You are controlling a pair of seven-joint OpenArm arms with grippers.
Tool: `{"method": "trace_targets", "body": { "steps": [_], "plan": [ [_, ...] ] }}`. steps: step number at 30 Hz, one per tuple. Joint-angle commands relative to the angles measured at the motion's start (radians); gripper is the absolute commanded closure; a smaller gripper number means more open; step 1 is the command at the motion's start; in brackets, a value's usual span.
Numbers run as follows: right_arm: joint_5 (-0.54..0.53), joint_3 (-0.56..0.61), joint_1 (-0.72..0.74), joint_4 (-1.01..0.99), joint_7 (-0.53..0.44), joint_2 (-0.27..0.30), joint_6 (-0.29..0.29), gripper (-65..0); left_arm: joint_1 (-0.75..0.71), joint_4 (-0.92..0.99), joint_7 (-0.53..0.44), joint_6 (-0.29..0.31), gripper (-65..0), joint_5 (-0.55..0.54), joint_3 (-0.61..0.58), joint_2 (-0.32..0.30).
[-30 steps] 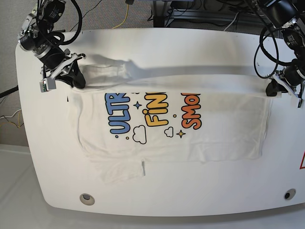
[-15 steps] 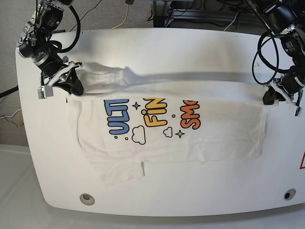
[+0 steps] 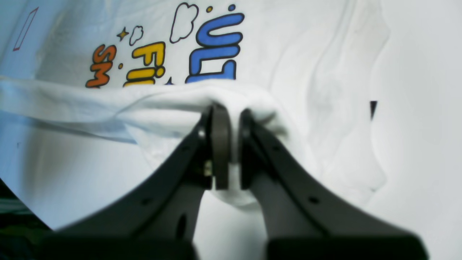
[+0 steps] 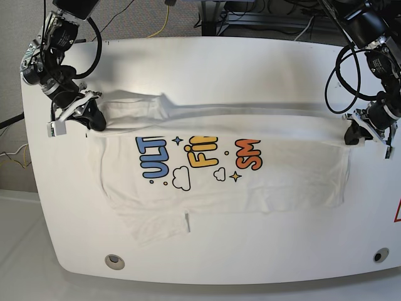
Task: Fold the T-shirt properly
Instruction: 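Lift both shoulder edges and fold them over the printed front toward the hem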
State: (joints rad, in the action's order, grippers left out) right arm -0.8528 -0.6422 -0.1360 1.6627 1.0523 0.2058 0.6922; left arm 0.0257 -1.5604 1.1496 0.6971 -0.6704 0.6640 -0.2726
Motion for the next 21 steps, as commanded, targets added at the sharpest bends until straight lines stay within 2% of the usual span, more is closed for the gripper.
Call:
{"method": "trace_targets", "body": {
  "steps": [1, 12, 17, 21],
  "plan": [
    [-0.018, -0.006, 0.016, 0.003, -0.027, 0.017, 0.006, 0.0, 0.013, -0.015, -0.056, 0.001, -2.6, 0.021, -0.008, -0.018],
    [0.063, -0.006, 0.037, 0.003, -0.027, 0.011, 0.006, 0.0, 0.015, 0.084, -0.105, 0.001, -2.6, 0.048, -0.031, -0.021],
    [0.063, -0.006, 0.051, 0.003, -0.027, 0.01, 0.006, 0.0, 0.012, 0.116, -0.173, 0.001, -2.6, 0.05, -0.034, -0.024],
    [0.065, -0.006, 0.06, 0.003, -0.027, 0.01, 0.006, -3.5, 0.01, 0.151, -0.222, 0.001, -2.6, 0.056, -0.065, -0.029]
  ]
}}
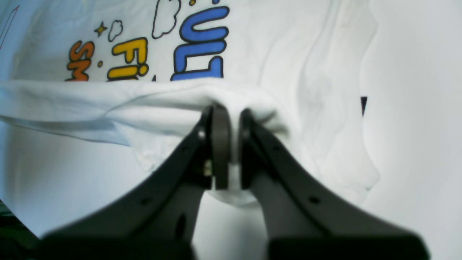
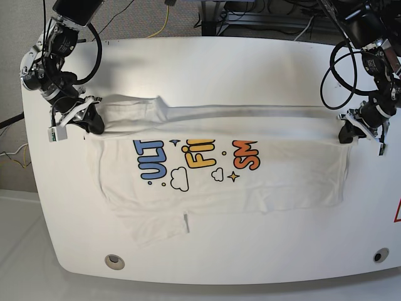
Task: Fold the T-shirt properly
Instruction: 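Lift both shoulder edges and fold them over the printed front toward the hem, then open both grippers to release the folded shoulder edge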
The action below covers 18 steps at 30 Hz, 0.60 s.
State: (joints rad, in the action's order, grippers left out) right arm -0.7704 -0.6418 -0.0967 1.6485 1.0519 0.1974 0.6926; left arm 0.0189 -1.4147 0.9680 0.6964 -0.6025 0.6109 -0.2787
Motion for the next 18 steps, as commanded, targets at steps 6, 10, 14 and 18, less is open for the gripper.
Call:
{"method": "trace_targets", "body": {
  "steps": [6, 10, 14, 18],
  "plan": [
    [-0.016, -0.006, 0.027, 0.017, -0.026, 0.018, 0.006, -13.6, 0.019, 0.064, -0.074, 0.002, -2.6, 0.06, -0.024, -0.038],
    [-0.016, -0.006, 0.035, 0.017, -0.026, 0.02, 0.005, -21.5, 0.02, 0.07, -0.093, 0.002, -3.0, 0.088, -0.024, -0.037],
    [0.015, -0.006, 0.036, 0.017, -0.026, 0.017, 0.005, -33.6, 0.02, 0.07, -0.116, 0.002, -3.2, 0.106, -0.027, -0.035],
    [0.065, -0.006, 0.036, 0.017, -0.026, 0.015, 0.005, -39.2, 0.019, 0.07, -0.119, 0.002, -7.7, 0.115, -0.024, -0.035]
  ]
}}
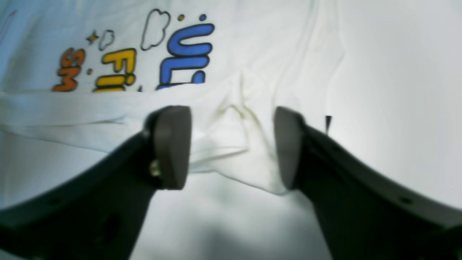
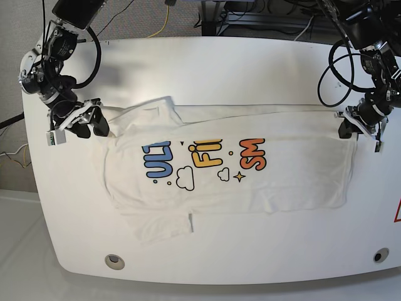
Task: Fold the T-shirt properly
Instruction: 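Open both grippers to release the folded shoulder edge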
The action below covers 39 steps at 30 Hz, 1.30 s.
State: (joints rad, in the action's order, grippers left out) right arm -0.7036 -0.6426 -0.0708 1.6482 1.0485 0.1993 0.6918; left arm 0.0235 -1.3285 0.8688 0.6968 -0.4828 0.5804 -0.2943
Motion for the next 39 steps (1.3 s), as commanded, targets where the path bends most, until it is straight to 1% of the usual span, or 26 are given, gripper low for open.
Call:
{"method": "trace_targets", "body": {
  "steps": [1, 8, 11, 16, 22, 27, 29, 33, 39],
  "plan": [
    [0.008, -0.006, 0.01, 0.017, -0.023, 0.012, 0.006, -39.1, 0.014, -0.016, -0.02, 0.001, -9.9, -0.004, 0.008, -0.019],
    [0.019, -0.006, 0.009, 0.022, -0.023, 0.002, 0.006, -38.8, 0.014, -0.03, -0.018, 0.001, -25.8, -0.006, 0.011, -0.021],
    [0.014, -0.006, 0.009, 0.022, -0.023, 0.004, 0.006, -38.8, 0.014, -0.055, -0.016, 0.001, -30.9, -0.006, 0.031, -0.021],
    [0.014, -0.006, 0.009, 0.024, -0.023, 0.002, 0.006, -38.8, 0.014, -0.102, -0.015, 0.001, -35.7, -0.006, 0.051, -0.019],
    [0.014, -0.006, 0.006, 0.037, -0.023, 0.001, 0.006, -38.8, 0.014, -0.147, 0.007, 0.001, -36.6, -0.006, 0.051, -0.019],
    [0.014, -0.006, -0.01, 0.068, -0.023, 0.001, 0.006, -38.8, 0.013, -0.225, 0.016, 0.001, -36.6, -0.006, 0.054, -0.023],
    [0.014, -0.006, -0.013, 0.079, -0.023, 0.001, 0.006, -38.8, 0.011, -0.251, 0.036, 0.001, -36.6, -0.004, 0.057, -0.023],
    [0.014, -0.006, -0.014, 0.08, -0.023, -0.001, 0.006, -38.8, -0.01, -0.276, 0.094, 0.001, -36.6, -0.004, 0.102, -0.024],
    [0.014, -0.006, -0.027, 0.079, -0.023, -0.001, 0.006, -38.8, -0.049, -0.271, 0.099, 0.001, -36.6, -0.003, 0.163, -0.024]
  ]
}}
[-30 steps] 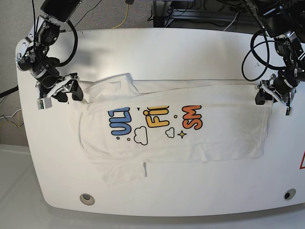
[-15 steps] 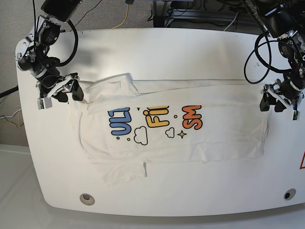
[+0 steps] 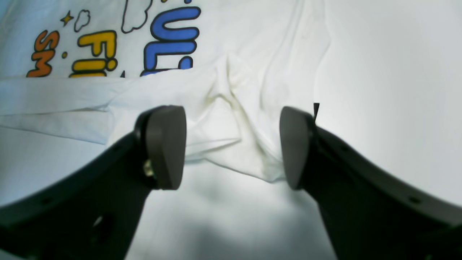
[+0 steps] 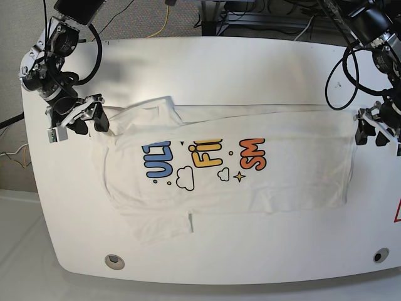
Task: Fold the T-shirt properly
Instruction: 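Open both grippers to release the folded shoulder edge, then regrasp the folded edge with the left gripper, then the right gripper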
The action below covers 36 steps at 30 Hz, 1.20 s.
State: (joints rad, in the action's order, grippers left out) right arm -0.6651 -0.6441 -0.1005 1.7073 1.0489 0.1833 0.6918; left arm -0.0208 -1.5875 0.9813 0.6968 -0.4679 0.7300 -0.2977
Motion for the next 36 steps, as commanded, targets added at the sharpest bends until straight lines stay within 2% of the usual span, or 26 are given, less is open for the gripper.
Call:
{"method": "trace_targets", "body": {
  "steps": [1, 7, 12, 18, 26, 36],
  "plan": [
    [-0.025, -0.004, 0.0, 0.02, -0.023, 0.015, 0.006, -38.8, -0.017, -0.012, -0.015, 0.001, -36.6, -0.018, 0.026, -0.021],
    [-0.025, -0.004, -0.006, 0.02, -0.023, 0.015, 0.006, -38.8, -0.061, -0.009, -0.017, 0.001, -36.6, -0.018, 0.049, -0.021],
    [-0.025, -0.004, -0.006, 0.021, -0.023, 0.015, 0.006, -38.8, -0.083, -0.004, -0.058, 0.001, -36.6, -0.018, 0.046, -0.021],
    [-0.026, -0.004, -0.006, 0.021, -0.023, 0.015, 0.006, -38.8, -0.083, 0.114, -0.072, 0.001, -36.6, -0.019, 0.044, -0.022],
    [-0.026, -0.004, -0.009, 0.023, -0.023, 0.015, 0.006, -38.8, -0.037, 0.283, -0.075, 0.001, -36.6, -0.018, 0.043, -0.059],
    [-0.026, -0.004, -0.021, 0.049, -0.023, 0.015, 0.006, -38.8, 0.0, 0.347, -0.101, 0.001, -36.6, -0.018, -0.008, -0.07]
  ]
}}
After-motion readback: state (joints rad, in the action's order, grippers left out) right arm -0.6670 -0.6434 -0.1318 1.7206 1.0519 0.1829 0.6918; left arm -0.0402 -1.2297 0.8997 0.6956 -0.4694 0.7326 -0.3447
